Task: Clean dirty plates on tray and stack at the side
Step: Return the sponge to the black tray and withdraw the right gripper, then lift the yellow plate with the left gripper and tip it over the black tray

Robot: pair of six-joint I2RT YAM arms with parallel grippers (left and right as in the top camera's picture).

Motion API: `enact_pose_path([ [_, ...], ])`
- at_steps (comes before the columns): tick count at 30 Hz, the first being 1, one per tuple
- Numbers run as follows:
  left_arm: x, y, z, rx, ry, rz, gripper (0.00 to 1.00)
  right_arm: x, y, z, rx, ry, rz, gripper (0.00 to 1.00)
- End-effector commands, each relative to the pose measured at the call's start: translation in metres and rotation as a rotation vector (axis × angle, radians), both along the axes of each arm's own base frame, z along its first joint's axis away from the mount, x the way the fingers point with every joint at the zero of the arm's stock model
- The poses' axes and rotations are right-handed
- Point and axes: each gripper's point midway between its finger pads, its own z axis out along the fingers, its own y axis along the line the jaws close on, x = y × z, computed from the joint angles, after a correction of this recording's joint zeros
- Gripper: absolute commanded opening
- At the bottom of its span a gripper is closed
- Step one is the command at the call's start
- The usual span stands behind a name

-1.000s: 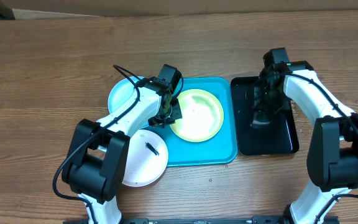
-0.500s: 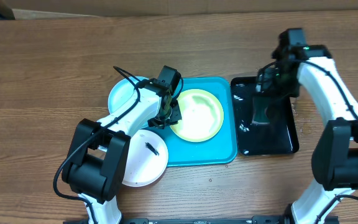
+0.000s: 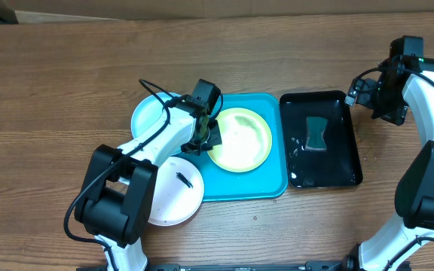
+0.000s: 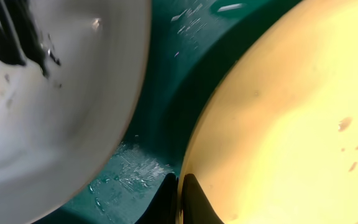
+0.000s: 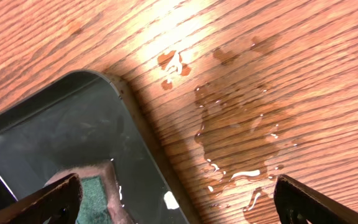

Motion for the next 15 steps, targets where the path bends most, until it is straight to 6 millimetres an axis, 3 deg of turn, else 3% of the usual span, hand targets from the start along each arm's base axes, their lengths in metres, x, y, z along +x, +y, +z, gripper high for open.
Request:
enact_pose_path([
  [1, 0.025, 0.0, 0.027, 0.0, -0.078, -0.044, 0.04, 0.006, -0.004, 0.012, -0.006, -0.04, -0.01, 1.0],
  [10, 0.056, 0.014, 0.077, 0.019, -0.144, -0.032, 0.04, 0.006, -0.004, 0.012, -0.006, -0.04, -0.01, 1.0],
  [15, 0.066, 0.0, 0.097, -0.009, -0.195, -0.05, 0.04, 0.006, -0.004, 0.012, -0.006, -0.04, -0.01, 1.0],
])
